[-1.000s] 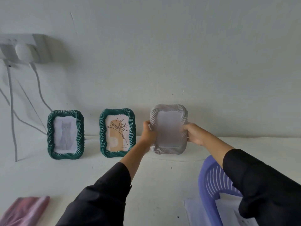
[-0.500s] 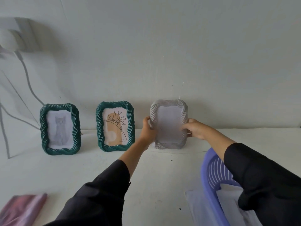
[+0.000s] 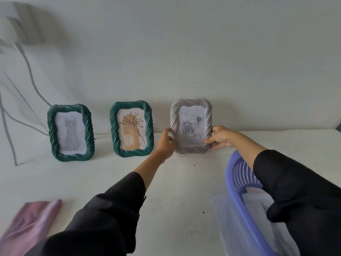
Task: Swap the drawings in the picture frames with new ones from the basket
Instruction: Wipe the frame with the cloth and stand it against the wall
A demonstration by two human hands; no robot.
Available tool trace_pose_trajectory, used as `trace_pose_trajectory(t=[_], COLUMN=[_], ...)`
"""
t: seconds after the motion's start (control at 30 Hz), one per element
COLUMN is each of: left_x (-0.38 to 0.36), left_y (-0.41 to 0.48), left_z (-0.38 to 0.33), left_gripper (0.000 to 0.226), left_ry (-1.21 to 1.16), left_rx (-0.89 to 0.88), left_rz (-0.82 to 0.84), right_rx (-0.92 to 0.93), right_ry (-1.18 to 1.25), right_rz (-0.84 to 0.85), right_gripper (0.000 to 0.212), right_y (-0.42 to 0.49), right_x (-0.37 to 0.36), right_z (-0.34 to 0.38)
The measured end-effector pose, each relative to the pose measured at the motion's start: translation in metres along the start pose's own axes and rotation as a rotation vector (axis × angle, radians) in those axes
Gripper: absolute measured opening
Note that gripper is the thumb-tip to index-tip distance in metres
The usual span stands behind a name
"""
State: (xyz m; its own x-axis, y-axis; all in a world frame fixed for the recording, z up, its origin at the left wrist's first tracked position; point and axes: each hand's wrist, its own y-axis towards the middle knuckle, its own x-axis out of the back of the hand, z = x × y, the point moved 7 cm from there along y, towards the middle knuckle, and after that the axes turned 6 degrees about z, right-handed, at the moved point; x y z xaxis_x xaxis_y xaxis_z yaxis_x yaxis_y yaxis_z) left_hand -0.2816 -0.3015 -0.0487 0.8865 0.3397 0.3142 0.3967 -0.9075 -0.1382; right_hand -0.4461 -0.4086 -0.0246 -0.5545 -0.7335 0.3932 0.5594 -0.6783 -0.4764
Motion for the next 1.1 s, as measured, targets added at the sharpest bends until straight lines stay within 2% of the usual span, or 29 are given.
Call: trace_pose_trajectory(t=[0.2, 0.83, 0.93, 1.0, 1.1], left_x=[0.0, 0.002, 0.002, 0.005, 0.011], left_y=[0.0, -0.003, -0.007, -0.01, -0.013], left_z=[0.0, -0.003, -0.006, -0.009, -0.007], left_gripper=[0.06, 0.059, 0.051, 0.041, 0.047], left_ry=[0.036, 0.129, 0.228, 0.376, 0.628], left_rx=[-0.012, -0.01, -0.034, -0.071, -0.11], left_rz=[0.025, 0.032, 0.021, -0.004, -0.06], right_rx=[-0.015, -0.031, -0.03, -0.027, -0.028], right_ry=[0.003, -0.025, -0.004, -0.001, -0.01], right_rz=[-0.02, -0.028, -0.024, -0.025, -0.021], right_gripper=[0.015, 0.02, 0.019, 0.019, 0.019], right_y=[-0.001, -0.003, -0.005, -0.005, -0.002], right_x=[0.0, -0.001, -0.001, -0.001, -0.001], right_z=[-0.004, -0.006, -0.005, -0.006, -0.007])
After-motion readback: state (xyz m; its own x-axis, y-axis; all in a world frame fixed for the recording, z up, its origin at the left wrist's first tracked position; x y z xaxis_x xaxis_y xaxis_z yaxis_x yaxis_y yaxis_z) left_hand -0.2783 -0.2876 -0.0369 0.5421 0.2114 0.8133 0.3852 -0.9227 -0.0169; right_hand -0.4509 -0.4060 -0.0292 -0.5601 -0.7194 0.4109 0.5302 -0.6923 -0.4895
